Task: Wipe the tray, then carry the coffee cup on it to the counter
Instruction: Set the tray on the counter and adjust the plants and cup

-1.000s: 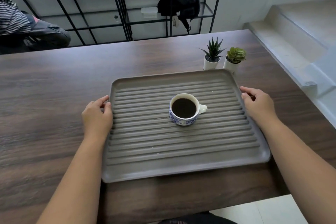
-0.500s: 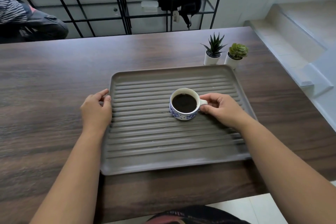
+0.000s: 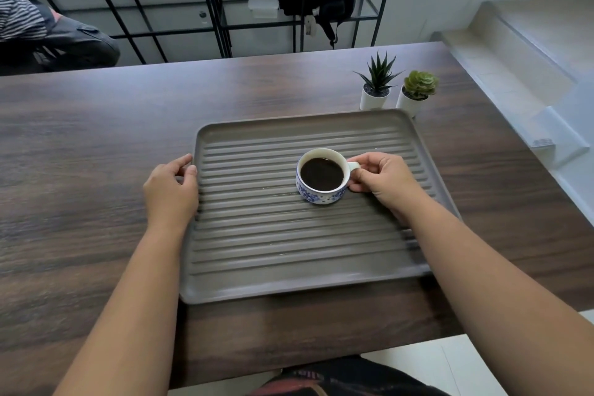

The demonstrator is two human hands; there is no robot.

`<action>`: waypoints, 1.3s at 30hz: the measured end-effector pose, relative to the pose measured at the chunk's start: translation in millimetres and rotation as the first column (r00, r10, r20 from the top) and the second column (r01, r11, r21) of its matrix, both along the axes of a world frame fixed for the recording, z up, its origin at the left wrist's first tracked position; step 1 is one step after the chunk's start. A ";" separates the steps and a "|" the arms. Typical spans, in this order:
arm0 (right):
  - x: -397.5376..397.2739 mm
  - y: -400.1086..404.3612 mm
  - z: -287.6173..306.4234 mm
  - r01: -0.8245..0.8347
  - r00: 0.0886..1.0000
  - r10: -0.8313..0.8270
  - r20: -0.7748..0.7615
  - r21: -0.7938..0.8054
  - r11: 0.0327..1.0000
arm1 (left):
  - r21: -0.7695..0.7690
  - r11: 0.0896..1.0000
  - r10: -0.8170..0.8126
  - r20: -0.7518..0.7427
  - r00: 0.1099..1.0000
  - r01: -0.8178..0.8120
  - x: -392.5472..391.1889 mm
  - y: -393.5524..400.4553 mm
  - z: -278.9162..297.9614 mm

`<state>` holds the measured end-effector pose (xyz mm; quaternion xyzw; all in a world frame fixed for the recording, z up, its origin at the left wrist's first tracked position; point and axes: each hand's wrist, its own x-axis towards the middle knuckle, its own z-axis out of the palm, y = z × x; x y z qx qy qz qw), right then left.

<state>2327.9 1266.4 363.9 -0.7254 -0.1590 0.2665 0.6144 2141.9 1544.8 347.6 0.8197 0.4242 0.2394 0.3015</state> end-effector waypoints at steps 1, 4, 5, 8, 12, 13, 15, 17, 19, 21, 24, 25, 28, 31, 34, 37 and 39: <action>-0.4 -0.2 0.5 -0.003 1.000 0.003 -0.005 -0.001 1.000 | -0.008 1.000 -0.004 -0.008 1.000 0.004 0.3 0.5 0.6; 0.7 -4.3 1.9 -0.014 1.000 0.014 -0.007 -0.003 1.000 | -0.027 0.999 -0.019 -0.031 0.999 0.018 0.0 0.2 5.1; 2.8 -7.7 2.9 -0.012 1.000 0.012 0.007 -0.004 1.000 | -0.026 0.999 -0.020 -0.033 0.999 0.019 0.0 -1.8 8.5; 12.2 -23.1 11.1 0.032 0.996 -0.031 0.086 -0.017 0.999 | 0.000 1.000 -0.030 -0.020 0.999 0.030 6.9 -13.7 27.5; 31.7 -50.9 26.2 0.117 0.979 -0.117 0.170 0.007 0.993 | -0.121 0.968 -0.200 0.148 0.969 0.218 42.4 -55.9 64.7; 38.7 -58.4 29.0 0.147 0.971 -0.145 0.193 0.005 0.989 | -0.167 0.946 -0.248 0.184 0.951 0.279 53.6 -71.5 73.4; 56.2 -72.9 31.3 0.219 0.949 -0.213 0.231 -0.002 0.976 | -0.208 0.895 -0.352 0.215 0.911 0.394 77.5 -104.3 87.2; 76.3 -85.0 31.5 0.289 0.928 -0.280 0.244 0.001 0.957 | -0.230 0.852 -0.416 0.250 0.875 0.471 104.1 -133.1 96.0; 96.0 -93.7 29.7 0.326 0.918 -0.320 0.234 0.016 0.945 | -0.307 0.803 -0.428 0.299 0.853 0.511 131.7 -157.9 100.4; 116.0 -99.5 26.0 0.325 0.923 -0.319 0.217 0.009 0.946 | -0.430 0.752 -0.364 0.361 0.859 0.499 160.1 -180.8 98.4; 146.9 -104.6 15.7 0.306 0.935 -0.288 0.206 -0.062 0.950 | -0.563 0.732 -0.182 0.380 0.907 0.383 198.7 -208.8 83.1; 157.0 -105.2 12.7 0.292 0.942 -0.269 0.203 -0.091 0.952 | -0.589 0.737 -0.117 0.372 0.921 0.331 210.0 -215.7 76.8; 179.9 -102.9 5.8 0.219 0.963 -0.187 0.192 -0.162 0.962 | -0.576 0.796 0.020 0.337 0.941 0.189 238.9 -228.3 57.8; 194.2 -98.0 3.4 0.140 0.973 -0.096 0.209 -0.204 0.969 | -0.490 0.867 0.045 0.268 0.963 0.096 261.5 -231.7 47.3; 206.9 -90.3 -4.5 0.055 0.970 0.005 0.245 -0.239 0.970 | -0.412 0.909 0.028 0.202 0.979 0.059 278.9 -230.6 42.8; 215.4 -79.1 -10.3 0.025 0.945 0.059 0.323 -0.249 0.968 | -0.347 0.937 0.021 0.159 0.987 0.036 292.7 -226.8 42.3; 218.7 -71.0 -10.7 0.006 0.933 0.079 0.352 -0.234 0.972 | -0.322 0.946 0.022 0.151 0.988 0.028 301.3 -222.9 42.2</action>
